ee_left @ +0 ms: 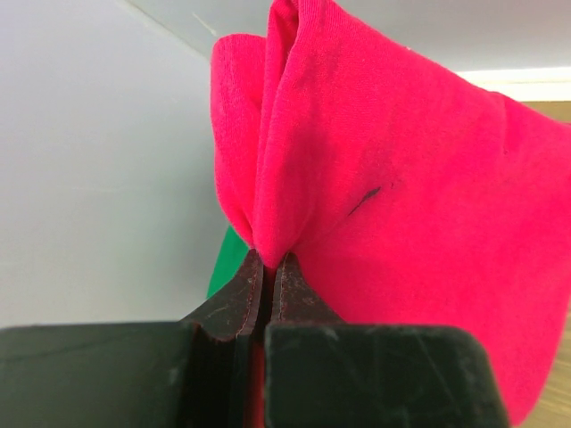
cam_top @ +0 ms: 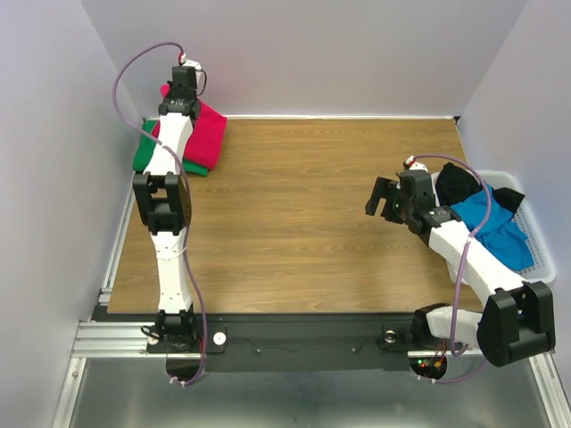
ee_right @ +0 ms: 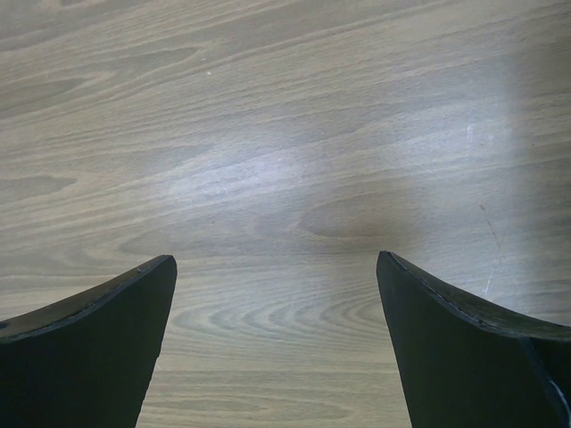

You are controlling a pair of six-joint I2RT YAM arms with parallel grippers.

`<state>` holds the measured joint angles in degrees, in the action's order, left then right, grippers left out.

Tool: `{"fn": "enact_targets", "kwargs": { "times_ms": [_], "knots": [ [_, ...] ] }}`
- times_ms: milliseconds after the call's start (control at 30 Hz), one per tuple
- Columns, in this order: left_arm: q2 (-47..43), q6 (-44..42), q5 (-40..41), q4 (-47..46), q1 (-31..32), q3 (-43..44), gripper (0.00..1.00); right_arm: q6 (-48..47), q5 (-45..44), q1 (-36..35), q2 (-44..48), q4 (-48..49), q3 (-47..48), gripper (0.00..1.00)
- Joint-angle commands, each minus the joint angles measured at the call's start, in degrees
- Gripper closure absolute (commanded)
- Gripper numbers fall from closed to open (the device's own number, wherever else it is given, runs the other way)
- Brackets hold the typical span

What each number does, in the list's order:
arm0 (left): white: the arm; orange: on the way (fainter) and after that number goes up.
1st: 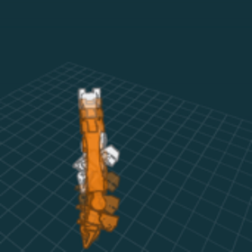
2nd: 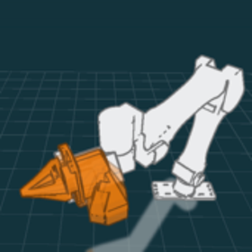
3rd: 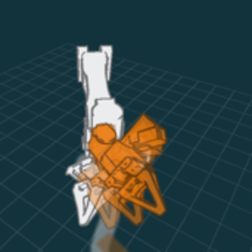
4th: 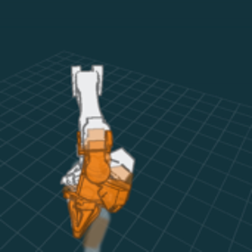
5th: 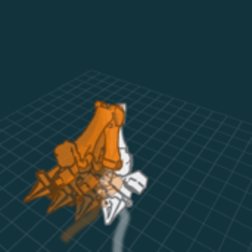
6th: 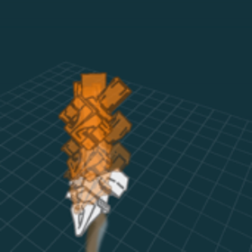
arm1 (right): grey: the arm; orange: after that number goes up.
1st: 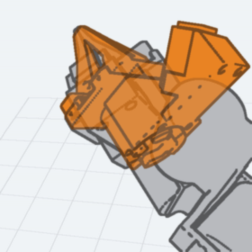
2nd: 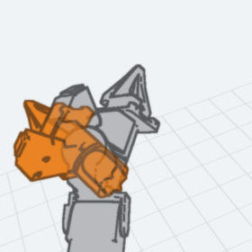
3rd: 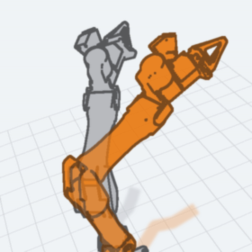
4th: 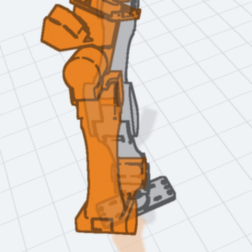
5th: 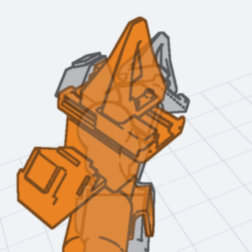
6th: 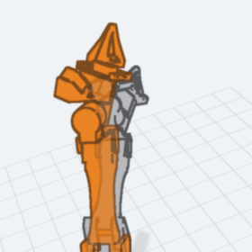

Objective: Fold and stack the t-shirts
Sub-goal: Neatly place the folded tshirt to the corner

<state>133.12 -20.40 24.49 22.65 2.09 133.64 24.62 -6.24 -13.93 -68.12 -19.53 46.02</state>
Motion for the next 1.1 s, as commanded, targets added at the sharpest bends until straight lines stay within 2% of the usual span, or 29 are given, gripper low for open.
{"fn": "enact_targets", "kwargs": {
  "times_ms": [0, 267, 300, 333, 367, 433, 567, 700, 900, 967, 1067],
  "knots": [
    [-0.49, -0.34, 0.12, -4.36, -1.56, 0.48, 1.00, -0.36, -2.20, -0.30, 0.35, 0.90, 0.03, 0.00],
    [0.12, 4.76, -3.22, -4.90, -6.83, 1.09, 1.00, -0.36, -2.99, -0.30, -0.61, 0.72, -0.05, 0.00],
    [0.21, 5.28, -3.40, -4.73, -7.18, 1.27, 0.89, -0.36, -2.64, -0.30, -0.53, 0.63, 0.03, 0.00],
    [0.21, 5.37, -3.22, -4.73, -7.71, 1.35, 0.26, -0.36, -2.64, -0.22, -0.53, 0.63, 0.03, 0.00],
    [0.12, 5.64, -2.44, -4.55, -7.71, 1.53, 0.02, -0.36, -2.64, -0.22, -0.44, 0.63, 0.03, 0.00],
    [0.12, 7.30, -0.24, -3.59, -7.71, 2.76, 0.01, -0.45, -2.72, -0.30, -0.17, 0.55, -0.05, 0.00],
    [-4.35, 12.13, -1.63, -1.56, -7.71, 4.00, 0.02, -0.45, -2.29, -0.22, 0.62, 0.28, 0.39, 0.00],
    [-12.69, 18.81, -9.71, 0.02, -7.62, 2.33, 0.01, -0.19, 0.17, -0.30, 1.50, 0.11, 0.65, 0.00],
    [-31.23, 32.76, -18.77, -0.24, -5.08, -15.84, 0.01, 0.08, 1.67, -0.30, 3.60, -1.21, 0.91, 0.00],
    [-39.57, 36.65, -16.94, -1.20, -2.27, -28.22, 0.01, 0.43, 1.50, -0.30, 5.70, -1.56, 0.91, 0.00],
    [-50.13, 44.03, -9.13, -4.01, 7.47, -47.20, 0.01, 0.87, 1.14, -0.30, 7.38, -1.74, 0.56, 0.00]
  ]
}}
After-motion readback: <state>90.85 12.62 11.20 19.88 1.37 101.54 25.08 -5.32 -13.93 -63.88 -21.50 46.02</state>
